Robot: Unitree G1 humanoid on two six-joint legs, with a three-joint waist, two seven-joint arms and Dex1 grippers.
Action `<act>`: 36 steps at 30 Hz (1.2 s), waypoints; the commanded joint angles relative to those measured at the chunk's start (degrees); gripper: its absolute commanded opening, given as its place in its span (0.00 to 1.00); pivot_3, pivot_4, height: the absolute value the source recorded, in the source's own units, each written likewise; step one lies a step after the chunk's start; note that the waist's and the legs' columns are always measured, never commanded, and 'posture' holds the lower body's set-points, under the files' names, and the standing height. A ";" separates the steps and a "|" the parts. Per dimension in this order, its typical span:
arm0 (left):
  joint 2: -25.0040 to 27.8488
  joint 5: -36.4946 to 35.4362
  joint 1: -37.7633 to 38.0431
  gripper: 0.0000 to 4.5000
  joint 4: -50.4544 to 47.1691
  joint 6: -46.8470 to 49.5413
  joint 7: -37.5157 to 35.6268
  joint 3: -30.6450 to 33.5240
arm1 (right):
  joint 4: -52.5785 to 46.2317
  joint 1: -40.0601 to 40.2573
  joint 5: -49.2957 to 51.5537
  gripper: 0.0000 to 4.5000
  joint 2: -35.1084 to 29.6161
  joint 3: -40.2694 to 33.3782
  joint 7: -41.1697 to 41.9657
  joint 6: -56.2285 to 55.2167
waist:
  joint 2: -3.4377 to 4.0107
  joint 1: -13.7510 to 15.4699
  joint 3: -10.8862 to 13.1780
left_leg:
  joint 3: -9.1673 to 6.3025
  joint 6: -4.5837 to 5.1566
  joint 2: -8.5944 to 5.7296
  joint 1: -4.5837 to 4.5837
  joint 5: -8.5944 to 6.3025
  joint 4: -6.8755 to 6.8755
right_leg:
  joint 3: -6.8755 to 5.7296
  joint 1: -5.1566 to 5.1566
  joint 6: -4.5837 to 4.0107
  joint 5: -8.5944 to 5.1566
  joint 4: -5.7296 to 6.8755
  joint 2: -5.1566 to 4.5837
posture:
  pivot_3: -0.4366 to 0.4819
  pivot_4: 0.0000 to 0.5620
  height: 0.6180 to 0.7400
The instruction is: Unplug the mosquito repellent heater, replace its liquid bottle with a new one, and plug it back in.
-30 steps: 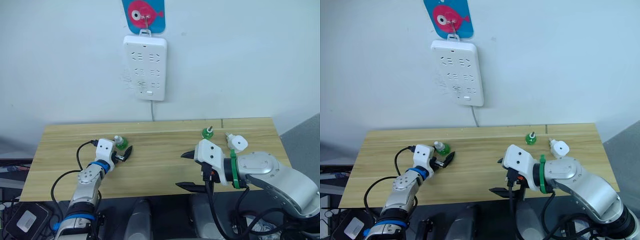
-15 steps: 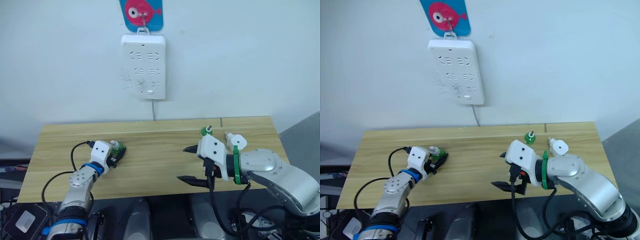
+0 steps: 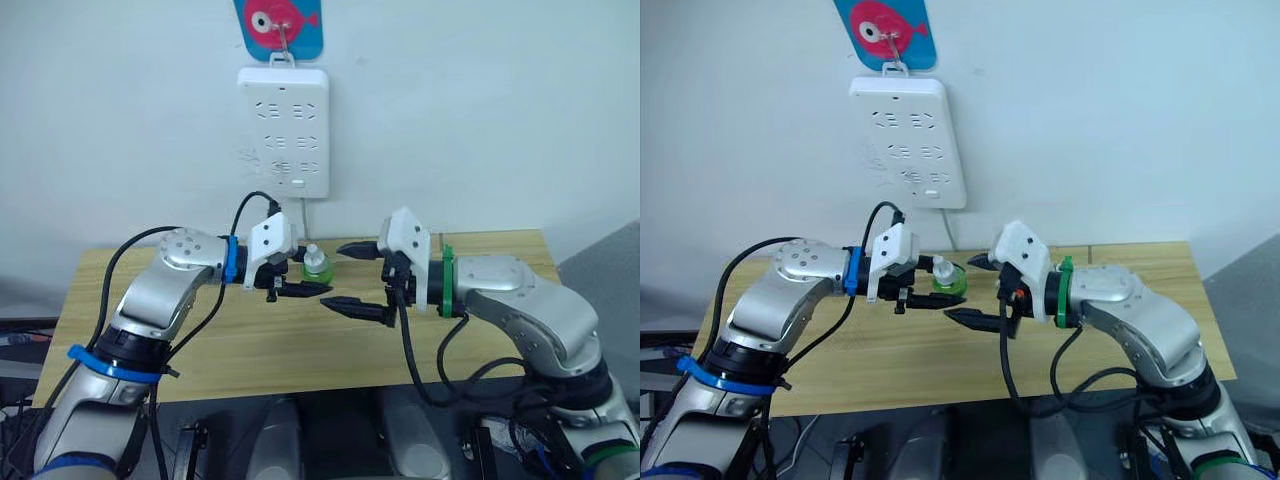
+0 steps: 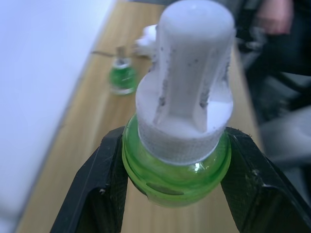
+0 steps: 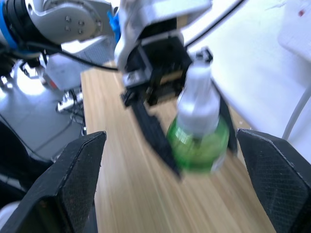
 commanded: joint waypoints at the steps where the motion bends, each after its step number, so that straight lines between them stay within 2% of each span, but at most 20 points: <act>1: 0.88 -0.33 -2.05 0.50 -1.64 -0.08 -3.25 -0.92 | 0.96 -1.71 0.93 1.00 1.40 0.14 0.52 -0.77 | -0.01 -0.11 -0.01 | 0.00 -0.02 0.00 -0.08 0.01 0.03 | 0.00 -0.08 -0.02 0.01 0.00 0.00 | 0.32 0.38 0.95; 8: 0.12 0.22 -3.84 0.50 -0.51 -0.69 -3.96 -0.69 | 3.35 -3.46 0.06 1.00 3.99 1.84 0.74 -2.45 | -0.03 -0.08 -0.23 | -0.02 -0.07 -0.02 -0.13 0.04 0.07 | -0.02 -0.11 -0.04 0.03 0.03 -0.03 | 0.33 0.36 0.95; 9: 0.01 0.21 -3.88 0.50 -0.43 -0.76 -3.94 -0.59 | 3.55 -3.63 -0.21 0.96 4.18 2.13 0.69 -2.85 | -0.04 -0.08 -0.26 | -0.02 -0.07 -0.03 -0.13 0.04 0.08 | -0.02 -0.11 -0.04 0.03 0.03 -0.03 | 0.33 0.36 0.95; 12: -0.53 -0.24 -3.88 0.50 -0.33 -0.74 -3.67 -0.09 | 4.17 -4.04 -1.88 0.80 3.94 3.41 1.07 -4.75 | -0.04 -0.07 -0.29 | -0.01 -0.07 -0.04 -0.13 0.04 0.10 | -0.01 -0.11 -0.04 0.04 0.04 -0.04 | 0.33 0.35 0.95; 18: -1.28 -0.94 -3.78 0.50 -0.46 -1.60 -3.95 0.62 | 5.64 -4.37 -6.54 0.30 2.12 5.98 2.83 -9.41 | -0.04 -0.07 -0.38 | 0.01 -0.12 -0.05 -0.13 0.07 0.18 | 0.01 -0.23 -0.04 0.04 0.35 -0.04 | 0.33 0.34 0.95; 19: -1.36 -1.18 -3.74 0.50 -0.52 -1.61 -4.05 0.81 | 5.84 -4.37 -7.07 0.24 1.92 6.16 3.11 -9.98 | -0.05 -0.08 -0.40 | 0.02 -0.13 -0.05 -0.13 0.08 0.19 | 0.02 -0.25 -0.04 0.04 0.39 -0.04 | 0.33 0.34 0.95; 27: -3.67 -4.41 -2.03 0.50 -0.32 -2.14 -2.97 4.55 | 6.76 -5.04 -5.26 0.23 2.49 2.16 4.44 -11.21 | -0.04 -0.08 -0.99 | 0.02 -0.18 -0.06 -0.13 0.12 0.48 | 0.04 -0.30 -0.04 0.04 0.76 -0.03 | 0.34 0.32 0.95; 29: -3.94 -3.31 -1.63 0.66 1.02 -3.57 -2.42 4.76 | 7.17 -5.23 -4.34 0.23 2.77 0.90 4.51 -10.95 | -0.05 -0.08 -1.23 | 0.01 -0.18 -0.06 -0.14 0.11 0.56 | 0.04 -0.29 -0.04 0.04 0.80 -0.03 | 0.34 0.31 0.95; 34: -4.14 -3.36 -0.14 0.99 3.55 -3.14 -1.56 5.82 | 7.77 -5.65 -1.57 0.23 2.82 -2.18 4.95 -9.71 | -0.05 -0.10 -1.71 | 0.02 -0.18 -0.08 -0.15 0.11 0.68 | 0.05 -0.28 -0.05 0.04 0.83 -0.03 | 0.33 0.29 0.95; 36: -4.28 -4.43 0.42 1.00 3.58 -1.24 -1.49 6.17 | 7.73 -5.76 -0.81 0.23 2.76 -2.83 5.15 -9.40 | -0.06 -0.13 -1.80 | 0.01 -0.18 -0.08 -0.15 0.11 0.68 | 0.05 -0.28 -0.05 0.04 0.83 -0.03 | 0.33 0.29 0.95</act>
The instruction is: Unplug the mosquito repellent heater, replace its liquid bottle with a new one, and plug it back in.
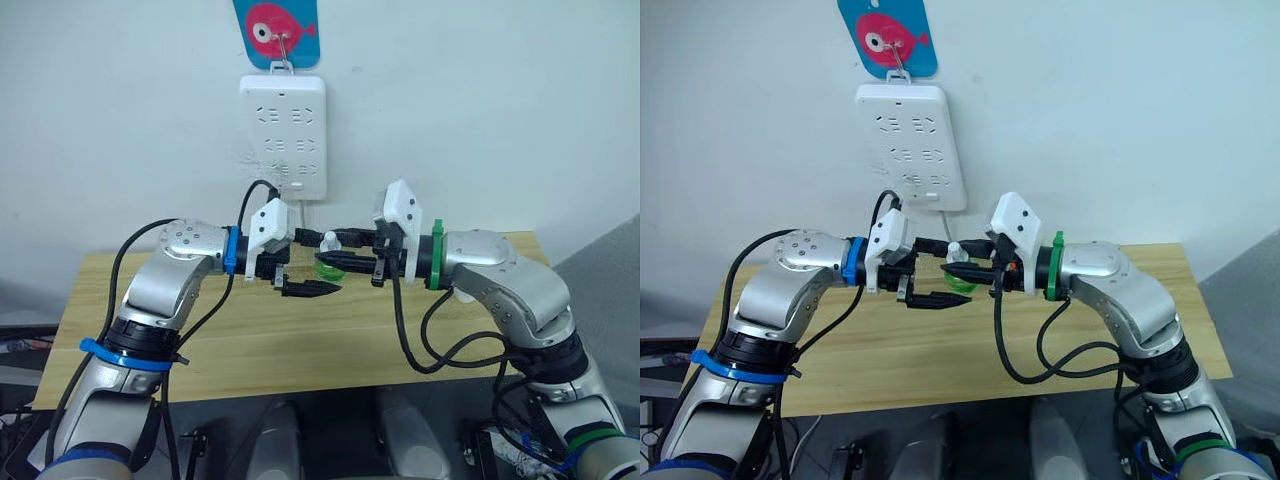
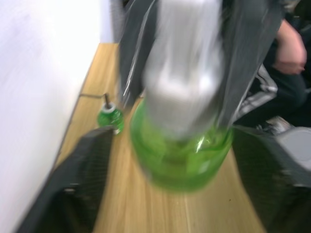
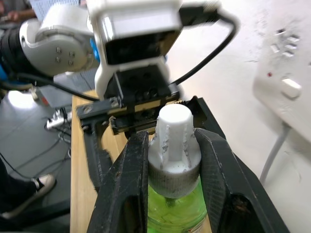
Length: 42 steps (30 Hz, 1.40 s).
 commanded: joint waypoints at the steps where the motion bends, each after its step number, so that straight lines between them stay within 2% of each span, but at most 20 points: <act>1: -0.49 -2.79 0.52 1.00 -0.76 2.23 0.63 1.94 | -1.71 -1.30 2.50 0.23 -0.01 -2.05 1.14 -0.02 | 0.00 -0.04 -0.04 | 0.00 0.00 0.00 0.00 0.00 0.01 | 0.00 0.00 0.00 0.00 0.00 0.00 | 0.33 0.29 0.95; 9: -2.49 -8.16 -0.63 1.00 -2.78 8.43 1.76 3.21 | -1.72 -1.60 2.52 0.23 -0.54 -1.59 2.00 -0.44 | 0.03 -0.07 -0.64 | -0.03 0.00 -0.02 -0.07 0.00 0.16 | -0.02 0.00 0.00 0.00 0.07 0.00 | 0.34 0.28 0.95; 13: -2.34 -8.67 -0.54 1.00 -3.39 9.26 1.23 2.59 | -1.59 -1.73 2.24 0.23 -0.40 -1.54 2.18 -0.68 | 0.07 -0.22 -0.90 | -0.03 0.00 -0.01 -0.07 0.00 0.18 | -0.02 0.00 0.00 0.00 0.10 0.00 | 0.34 0.28 0.95; 16: -2.88 -8.87 -0.51 0.86 -3.48 9.25 1.69 2.62 | -1.54 -1.88 2.25 0.23 -0.28 -1.50 2.31 -0.65 | 0.06 -0.31 -1.19 | -0.04 0.00 -0.02 -0.07 0.00 0.19 | -0.02 0.00 0.00 0.00 0.11 0.00 | 0.34 0.27 0.95; 21: -3.62 -9.00 -0.60 0.52 -3.72 9.03 2.35 2.90 | -1.58 -1.87 2.12 0.23 -0.53 -1.27 2.61 -0.57 | 0.05 -0.34 -1.52 | -0.04 0.00 -0.02 -0.07 0.00 0.19 | -0.02 0.00 0.00 0.00 0.11 0.00 | 0.34 0.27 0.95; 27: -4.28 -8.81 -0.59 0.51 -4.91 8.15 3.04 2.87 | -1.35 -1.33 2.95 0.23 -1.16 -0.59 4.82 -0.73 | 0.09 -0.47 -1.96 | -0.04 0.00 -0.03 -0.07 0.00 0.19 | -0.02 0.00 0.00 0.00 0.12 0.01 | 0.35 0.28 0.95; 32: -3.62 -6.26 -0.60 0.51 -5.09 2.63 1.40 1.61 | 7.38 -5.76 0.86 0.23 -5.28 3.00 20.13 -8.55 | 0.14 -0.60 -2.06 | -0.01 0.02 -0.04 -0.05 -0.01 0.23 | 0.00 0.03 0.00 0.00 0.12 0.01 | 0.35 0.30 0.95; 36: -3.93 -6.98 -0.52 0.51 -5.50 2.18 0.66 1.40 | 15.67 -12.68 0.08 0.23 -7.47 5.81 32.26 -11.63 | 0.15 -1.01 -2.06 | -0.03 0.03 -0.02 0.00 -0.02 0.23 | -0.02 0.07 0.00 0.00 0.14 0.03 | 0.36 0.30 0.95; 40: -4.00 -6.73 -0.44 0.51 -6.34 2.07 0.74 0.80 | 17.52 -14.46 0.72 0.23 -7.65 5.01 33.87 -9.79 | 0.15 -1.22 -2.07 | -0.05 0.04 -0.02 0.00 -0.02 0.23 | -0.05 0.08 0.00 0.00 0.13 0.02 | 0.36 0.29 0.95; 42: -3.91 -6.38 -0.21 0.51 -6.66 2.14 1.61 0.85 | 18.43 -14.06 -0.41 0.39 -7.27 3.06 31.37 -11.01 | 0.15 -1.34 -2.08 | -0.04 0.04 -0.03 -0.01 -0.02 0.23 | -0.04 0.07 0.00 0.00 0.13 0.01 | 0.35 0.29 0.95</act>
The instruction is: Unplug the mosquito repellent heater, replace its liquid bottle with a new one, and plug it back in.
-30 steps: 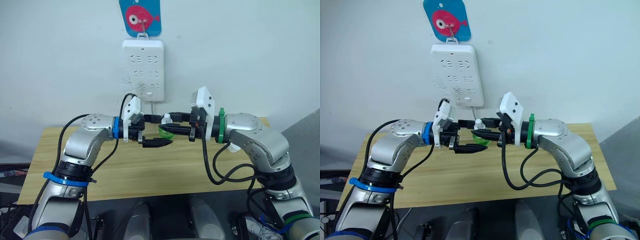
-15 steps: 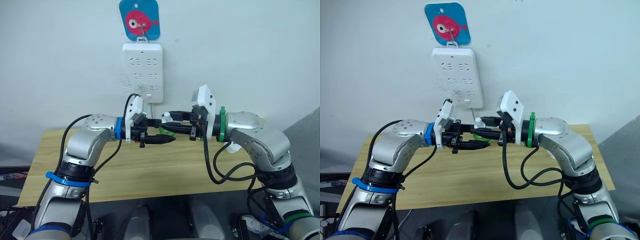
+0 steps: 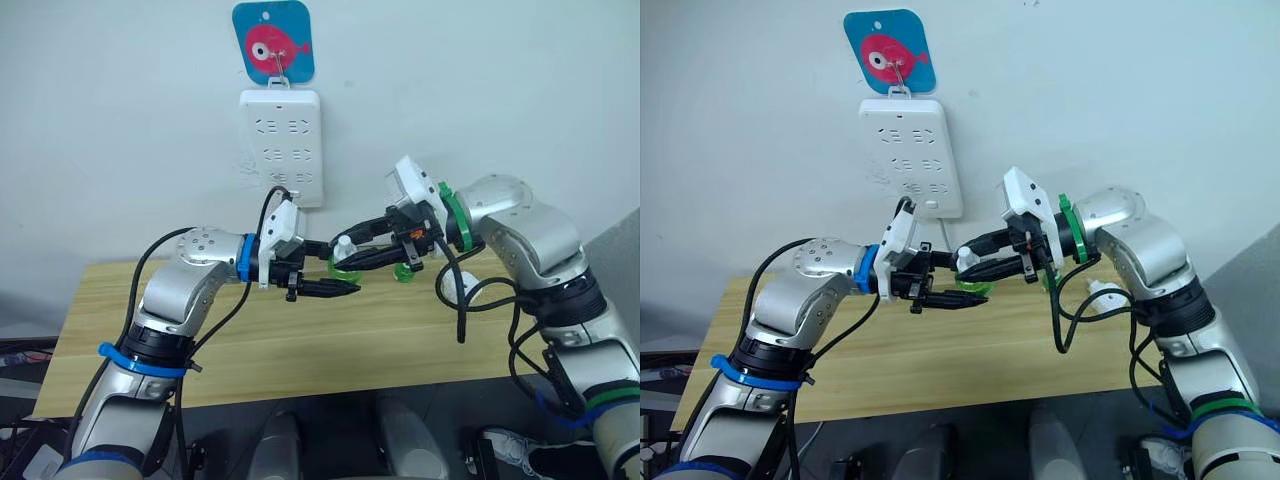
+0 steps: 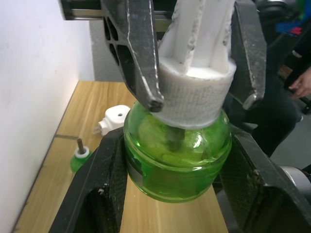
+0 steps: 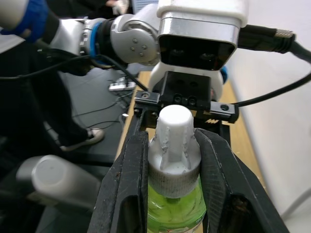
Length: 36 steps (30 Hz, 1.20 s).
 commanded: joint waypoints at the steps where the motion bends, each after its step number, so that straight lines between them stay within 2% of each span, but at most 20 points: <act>1: 0.46 0.13 -0.05 0.51 -2.57 -1.26 1.68 1.68 | 0.10 0.88 -0.74 0.46 0.24 -3.00 -2.65 -1.22 | 0.01 -0.05 -0.01 | 0.00 0.00 0.00 0.00 0.00 0.01 | 0.00 0.00 0.00 0.00 0.00 0.00 | 0.35 0.29 0.95; 5: 0.45 1.43 1.69 0.51 -3.51 -1.68 5.29 2.10 | -3.81 4.52 -1.64 0.77 -1.75 -8.73 -9.89 -1.07 | 0.01 0.02 -0.01 | 0.00 0.00 -0.02 0.00 0.00 0.04 | 0.02 0.00 0.00 0.00 0.08 -0.03 | 0.35 0.30 0.95; 9: -0.77 2.50 3.09 0.51 -4.22 -1.89 9.88 2.66 | -16.33 13.68 0.77 0.78 -2.17 -14.87 -20.00 4.30 | 0.04 0.18 -0.04 | 0.00 0.00 -0.04 -0.02 0.00 0.02 | 0.02 -0.01 0.00 0.00 0.07 -0.06 | 0.34 0.30 0.95; 14: -2.94 3.66 3.71 0.51 -4.20 -2.71 14.40 2.76 | -33.24 24.65 1.34 0.78 6.31 -14.90 -37.17 9.58 | 0.11 -0.18 -0.14 | 0.04 0.02 -0.01 0.01 -0.01 0.06 | 0.08 -0.05 0.00 0.00 0.33 -0.03 | 0.33 0.31 0.95; 17: -3.40 3.73 3.88 0.51 -4.15 -2.74 14.97 2.55 | -36.48 26.52 -1.58 0.78 11.05 -11.59 -44.37 10.48 | 0.12 -0.22 -0.17 | 0.15 0.03 -0.01 0.13 -0.02 0.14 | 0.21 -0.08 -0.01 -0.01 0.63 0.01 | 0.32 0.31 0.95; 20: -3.73 3.70 3.88 0.51 -4.18 -2.84 15.04 2.19 | -34.88 26.39 -5.28 0.78 13.47 -8.03 -48.68 9.38 | 0.12 -0.12 -0.24 | 0.11 0.13 0.00 0.30 -0.06 0.14 | 0.21 0.03 -0.01 -0.01 0.69 0.04 | 0.32 0.31 0.95; 23: -3.92 3.63 3.52 0.51 -4.01 -2.86 14.98 1.97 | -33.56 25.90 -5.50 0.66 13.68 -7.22 -48.68 9.10 | 0.12 0.06 -0.25 | 0.11 0.14 -0.01 0.37 -0.07 0.13 | 0.21 0.11 -0.02 -0.02 0.69 0.04 | 0.32 0.31 0.95; 25: -4.14 3.52 3.24 0.51 -3.80 -2.94 15.05 2.05 | -33.21 26.00 -5.77 0.54 13.04 -6.27 -47.99 8.50 | 0.12 0.05 -0.25 | 0.12 0.13 -0.02 0.37 -0.06 0.13 | 0.21 0.13 -0.02 -0.02 0.64 0.03 | 0.32 0.31 0.95; 28: -4.25 3.37 3.37 0.51 -4.03 -3.07 15.06 2.10 | -32.91 26.02 -5.72 0.28 12.88 -5.62 -48.01 8.30 | 0.12 -0.03 -0.26 | 0.11 0.08 -0.02 0.37 -0.03 0.08 | 0.19 0.13 -0.03 -0.02 0.60 0.03 | 0.33 0.30 0.95; 29: -4.24 3.35 3.45 0.51 -4.14 -3.10 15.04 2.07 | -32.80 25.97 -5.65 0.23 12.76 -5.47 -47.92 8.38 | 0.12 -0.06 -0.26 | 0.11 0.07 -0.01 0.37 -0.03 0.07 | 0.19 0.13 -0.04 -0.03 0.61 0.04 | 0.33 0.30 0.95; 31: -4.06 3.34 3.70 0.51 -4.37 -3.28 14.74 1.96 | -32.43 25.88 -4.80 0.23 12.26 -5.51 -46.94 8.92 | 0.12 -0.06 -0.26 | 0.11 0.09 0.00 0.38 -0.04 0.07 | 0.19 0.12 -0.05 -0.03 0.62 0.04 | 0.33 0.30 0.95; 33: -3.64 3.06 3.95 0.51 -4.43 -3.45 13.92 1.98 | -30.70 24.67 -1.74 0.23 9.99 -6.13 -41.07 8.54 | 0.12 -0.04 -0.26 | 0.11 0.11 0.00 0.38 -0.05 0.07 | 0.19 0.13 -0.05 -0.03 0.62 0.05 | 0.32 0.31 0.95; 36: -2.03 1.66 4.17 0.51 -4.56 -3.22 10.19 2.12 | -23.00 18.67 0.16 0.23 3.13 -4.98 -25.14 3.93 | 0.13 -0.07 -0.25 | 0.15 0.17 -0.01 0.39 -0.09 0.10 | 0.21 0.15 -0.05 -0.03 0.60 0.04 | 0.31 0.31 0.95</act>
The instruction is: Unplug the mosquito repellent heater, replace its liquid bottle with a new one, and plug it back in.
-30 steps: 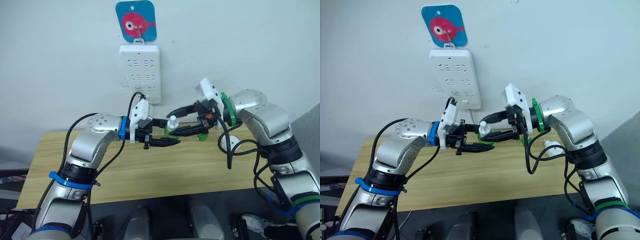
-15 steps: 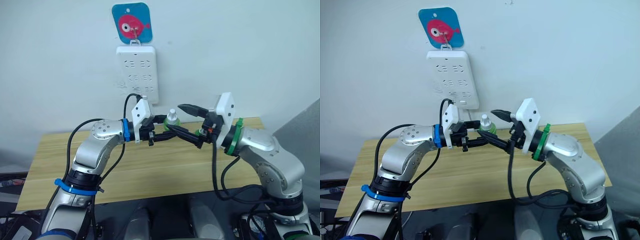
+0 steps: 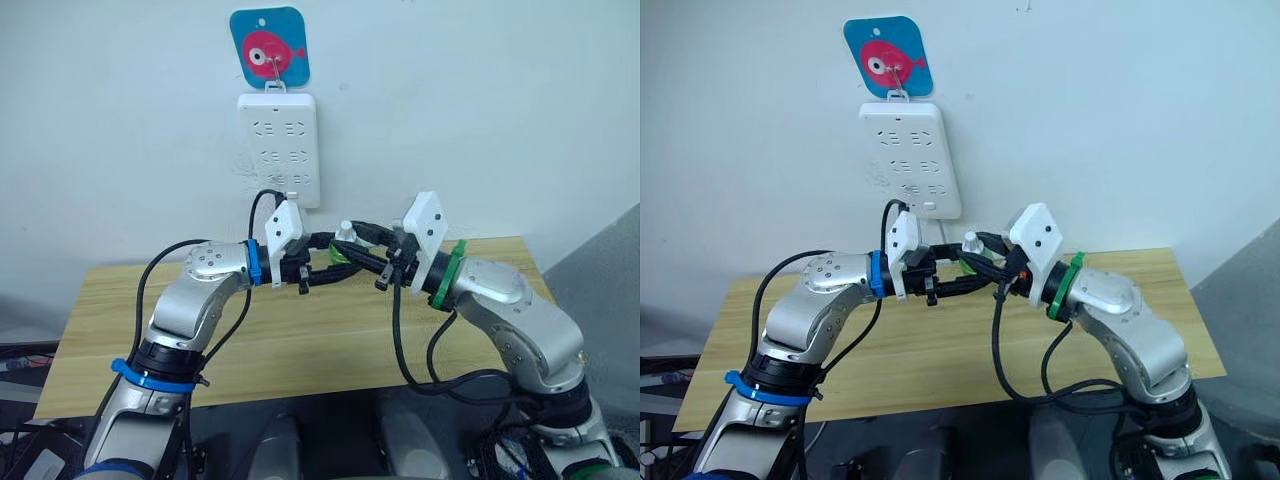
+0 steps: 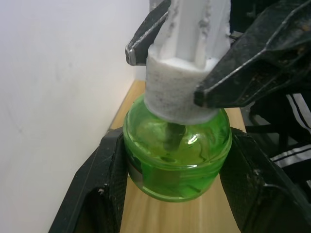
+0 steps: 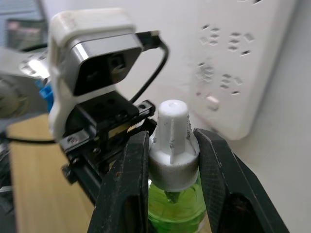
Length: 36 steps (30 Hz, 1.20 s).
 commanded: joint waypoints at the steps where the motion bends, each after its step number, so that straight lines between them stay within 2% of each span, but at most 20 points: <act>1: 2.25 -2.39 -0.42 0.51 -2.88 -1.31 -4.79 0.90 | 8.54 -7.71 3.09 0.23 -6.70 2.54 21.23 -6.44 | 0.01 -0.09 0.01 | 0.02 0.02 0.00 0.02 -0.01 0.00 | 0.00 0.00 0.00 0.00 -0.01 0.01 | 0.31 0.31 0.95; 4: 4.10 -2.60 -0.41 0.51 -3.10 -2.03 -8.33 0.38 | 18.51 -15.46 2.76 0.23 -9.57 4.77 33.32 -10.51 | 0.00 -0.25 0.00 | 0.02 0.06 0.07 0.10 -0.03 -0.03 | -0.02 0.05 -0.02 -0.01 -0.02 0.08 | 0.32 0.31 0.95; 9: 3.49 -2.61 -0.89 0.51 -3.00 -2.85 -8.62 0.35 | 23.32 -20.37 3.95 0.23 -10.68 6.01 40.40 -8.65 | 0.00 -0.07 0.00 | -0.05 0.06 0.06 0.08 -0.03 -0.08 | -0.09 0.06 -0.10 -0.06 -0.04 0.06 | 0.33 0.30 0.95; 15: 3.07 -2.43 0.26 0.51 -3.78 -2.03 -6.16 1.01 | 24.67 -19.61 2.16 0.69 -11.52 1.38 35.51 -9.14 | 0.00 -0.02 0.00 | -0.04 -0.06 0.03 0.04 0.03 -0.05 | -0.09 0.06 -0.10 -0.06 -0.10 -0.03 | 0.32 0.30 0.95; 19: 2.89 -2.63 2.79 0.51 -5.23 -1.21 -2.96 2.18 | 15.86 -11.31 4.04 0.99 -16.35 -5.39 30.28 -5.83 | -0.02 0.26 -0.01 | -0.07 -0.05 0.02 0.02 0.02 -0.05 | -0.10 0.06 -0.10 -0.06 -0.11 -0.03 | 0.33 0.31 0.95; 22: 2.23 -2.95 4.11 0.51 -6.60 -0.65 -0.97 2.51 | 6.36 -5.23 8.34 1.00 -14.91 -9.51 22.61 -0.36 | -0.02 0.11 -0.01 | -0.05 -0.02 0.04 -0.02 0.01 -0.08 | -0.10 0.05 -0.10 -0.06 -0.17 -0.04 | 0.33 0.31 0.95; 24: 1.90 -2.88 4.82 0.51 -7.41 -0.52 -0.12 2.24 | -0.48 -2.04 9.76 1.00 -10.51 -10.03 14.44 2.63 | -0.02 -0.24 -0.02 | -0.01 -0.01 0.06 -0.01 0.00 -0.07 | -0.06 0.03 -0.10 -0.06 -0.11 -0.02 | 0.32 0.30 0.95; 26: 1.31 -2.63 4.97 0.51 -7.63 -0.55 0.52 1.80 | -3.47 -0.66 6.17 1.00 -3.96 -6.59 5.69 2.24 | 0.02 -0.28 -0.04 | 0.02 0.00 0.09 0.04 0.00 -0.05 | -0.02 0.03 -0.10 -0.06 -0.01 0.01 | 0.31 0.30 0.95; 28: 0.83 -2.43 4.82 0.51 -7.68 -0.65 0.77 1.30 | -2.80 -1.23 1.75 1.00 0.61 -1.71 0.32 0.85 | -0.03 -0.18 -0.47 | -0.04 0.14 0.13 0.14 -0.08 -0.02 | -0.04 0.08 -0.10 -0.07 0.10 0.09 | 0.31 0.29 0.95; 32: 0.44 -2.27 4.73 0.51 -7.86 -0.75 1.08 0.91 | 1.75 -3.88 -2.74 1.00 4.43 1.19 -3.14 -1.08 | 0.05 0.05 -0.55 | -0.02 0.11 0.08 0.13 -0.06 -0.02 | 0.00 0.07 -0.11 -0.07 0.10 0.09 | 0.31 0.29 0.95; 36: 0.27 -2.45 4.94 0.51 -8.27 -0.52 1.40 0.74 | 3.09 -4.64 -2.67 1.00 3.34 1.33 -1.56 -1.53 | 0.05 0.25 -0.60 | -0.03 -0.04 -0.02 0.08 0.02 -0.02 | -0.02 0.08 -0.11 -0.07 -0.01 -0.04 | 0.32 0.30 0.95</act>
